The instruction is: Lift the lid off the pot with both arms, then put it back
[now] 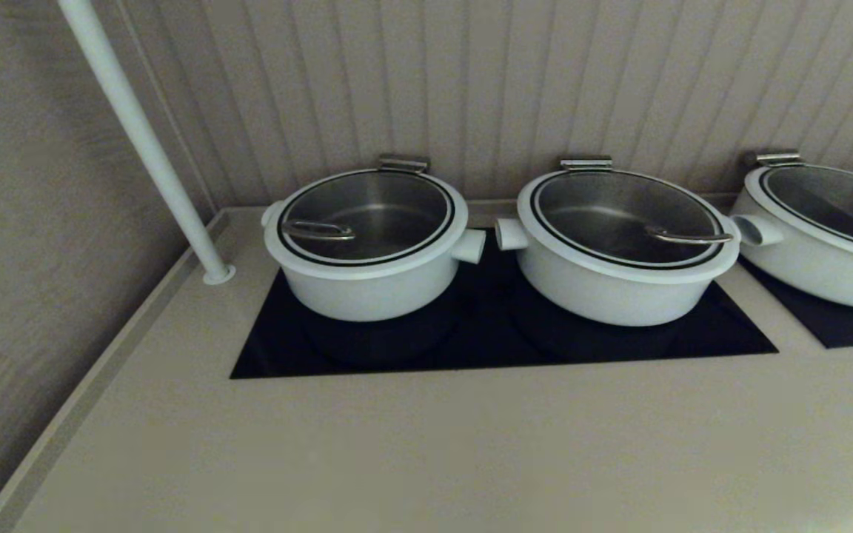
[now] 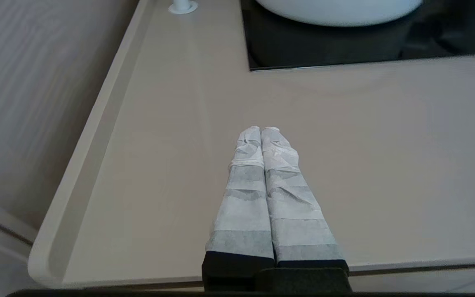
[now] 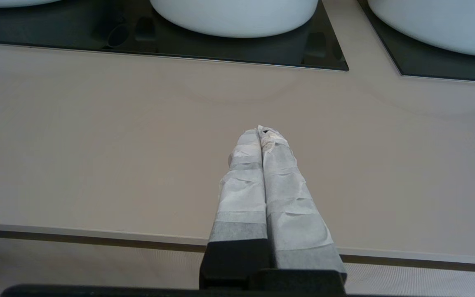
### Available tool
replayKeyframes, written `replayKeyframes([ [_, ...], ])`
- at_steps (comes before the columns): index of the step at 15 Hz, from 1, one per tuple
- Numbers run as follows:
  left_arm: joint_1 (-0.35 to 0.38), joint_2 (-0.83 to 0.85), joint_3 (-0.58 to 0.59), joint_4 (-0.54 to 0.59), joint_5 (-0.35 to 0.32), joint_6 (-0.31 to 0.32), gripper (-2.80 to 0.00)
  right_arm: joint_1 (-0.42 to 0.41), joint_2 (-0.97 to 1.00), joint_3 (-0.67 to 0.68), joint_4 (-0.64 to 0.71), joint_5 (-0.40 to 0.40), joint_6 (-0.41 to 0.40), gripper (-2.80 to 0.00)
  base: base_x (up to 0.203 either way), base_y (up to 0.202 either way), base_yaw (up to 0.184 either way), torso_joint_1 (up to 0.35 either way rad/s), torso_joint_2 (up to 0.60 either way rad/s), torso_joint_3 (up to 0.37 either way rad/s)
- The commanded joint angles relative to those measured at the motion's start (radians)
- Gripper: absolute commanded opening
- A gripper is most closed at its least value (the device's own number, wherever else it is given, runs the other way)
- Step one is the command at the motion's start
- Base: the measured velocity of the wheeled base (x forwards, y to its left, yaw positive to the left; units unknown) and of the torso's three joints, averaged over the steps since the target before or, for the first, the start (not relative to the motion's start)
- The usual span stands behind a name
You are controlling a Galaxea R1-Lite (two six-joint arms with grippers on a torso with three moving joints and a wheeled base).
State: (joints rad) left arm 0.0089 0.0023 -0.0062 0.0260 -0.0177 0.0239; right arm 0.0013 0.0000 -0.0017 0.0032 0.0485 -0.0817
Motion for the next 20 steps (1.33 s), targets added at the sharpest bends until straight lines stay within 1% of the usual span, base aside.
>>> replayKeyframes([
  [1, 0.0, -0.001, 0.0, 0.0, 0.004, -0.002, -2.8, 0.002, 0.002, 0.0, 0.0, 0.001, -0.001, -2.8, 0.0, 0.0, 0.0, 0.0, 0.0, 0.0],
  [20, 0.0, -0.001, 0.0, 0.0, 0.004, -0.004, -2.8, 0.0, 0.002, 0.0, 0.0, 0.001, -0.001, -2.8, 0.0, 0.0, 0.0, 0.0, 0.0, 0.0],
])
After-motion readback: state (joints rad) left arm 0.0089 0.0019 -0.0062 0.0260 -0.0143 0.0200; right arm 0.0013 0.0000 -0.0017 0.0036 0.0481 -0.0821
